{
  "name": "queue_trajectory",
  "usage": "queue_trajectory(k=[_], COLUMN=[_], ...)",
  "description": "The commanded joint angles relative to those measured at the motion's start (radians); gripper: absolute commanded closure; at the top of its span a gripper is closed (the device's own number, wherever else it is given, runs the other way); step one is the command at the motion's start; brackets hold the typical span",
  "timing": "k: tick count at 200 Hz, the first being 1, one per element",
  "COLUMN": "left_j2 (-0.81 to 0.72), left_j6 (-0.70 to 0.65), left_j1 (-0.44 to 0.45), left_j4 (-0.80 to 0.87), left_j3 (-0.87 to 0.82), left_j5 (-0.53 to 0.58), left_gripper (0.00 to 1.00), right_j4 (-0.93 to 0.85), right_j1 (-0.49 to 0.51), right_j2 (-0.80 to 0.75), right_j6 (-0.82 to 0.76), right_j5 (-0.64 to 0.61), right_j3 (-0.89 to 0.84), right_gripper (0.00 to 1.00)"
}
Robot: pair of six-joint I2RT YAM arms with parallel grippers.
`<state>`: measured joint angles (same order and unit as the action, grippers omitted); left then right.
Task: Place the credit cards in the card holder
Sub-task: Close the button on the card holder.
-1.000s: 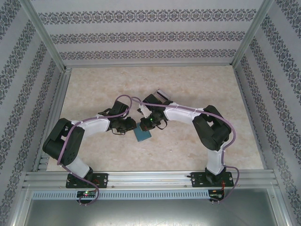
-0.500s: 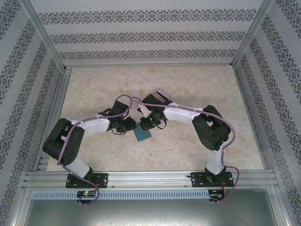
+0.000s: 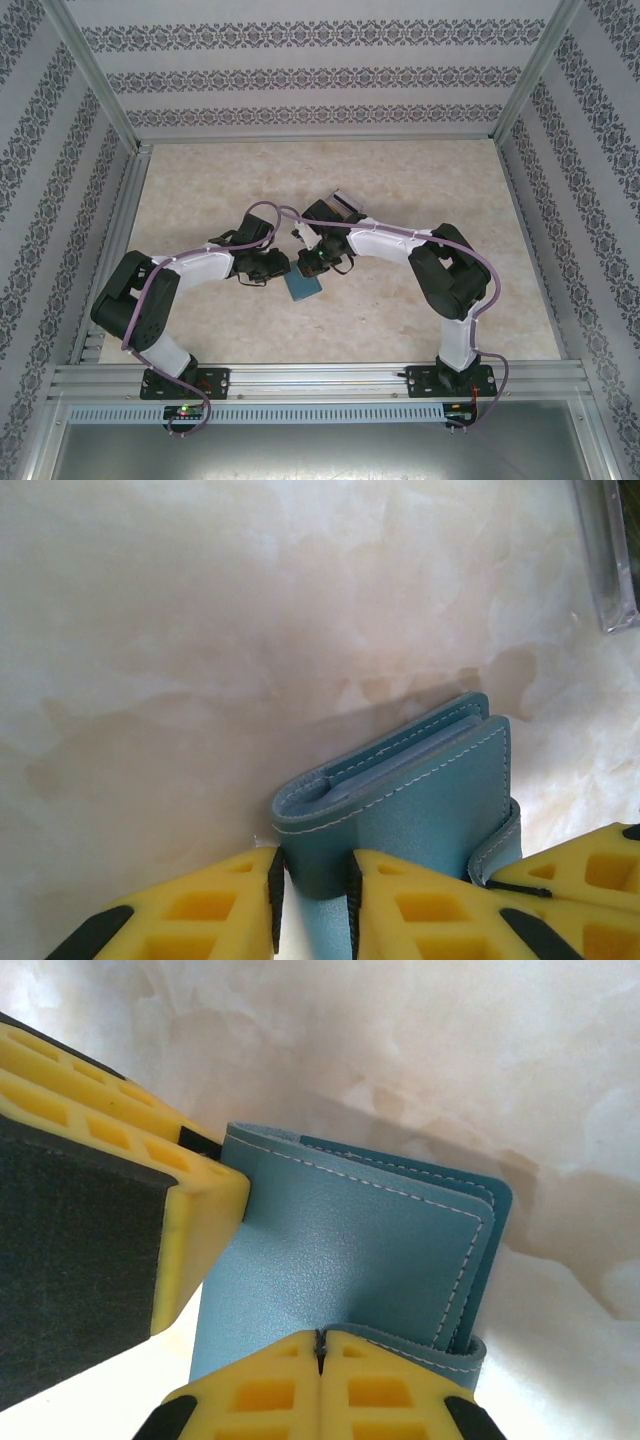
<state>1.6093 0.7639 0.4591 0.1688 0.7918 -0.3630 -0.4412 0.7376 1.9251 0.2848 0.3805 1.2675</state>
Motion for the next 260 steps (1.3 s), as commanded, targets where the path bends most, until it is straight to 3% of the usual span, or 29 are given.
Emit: queue_trajectory(k=[1, 142, 260], left_j2=[0.012, 0.014, 0.006], left_j6=[0.002, 0.006, 0.011], left_j1=[0.017, 0.018, 0.026], left_j4=[-0.012, -0.014, -0.017], left_j3=[0.013, 0.018, 0.009], left_j5=[0.005, 0.001, 0.004], left_gripper=[0.74, 0.74, 0.74], right_j4=[-0.029, 0.007, 0.171], right_j1=[0.016, 0.057, 0.059], right_j2=[0.008, 0.045, 0.035], right_j6=[-0.011, 0.006, 0.107], right_j5=[-0.026, -0.092, -0.114], right_j3=[-0.01, -0.096, -0.312], right_gripper=[0.97, 0.97, 0.98])
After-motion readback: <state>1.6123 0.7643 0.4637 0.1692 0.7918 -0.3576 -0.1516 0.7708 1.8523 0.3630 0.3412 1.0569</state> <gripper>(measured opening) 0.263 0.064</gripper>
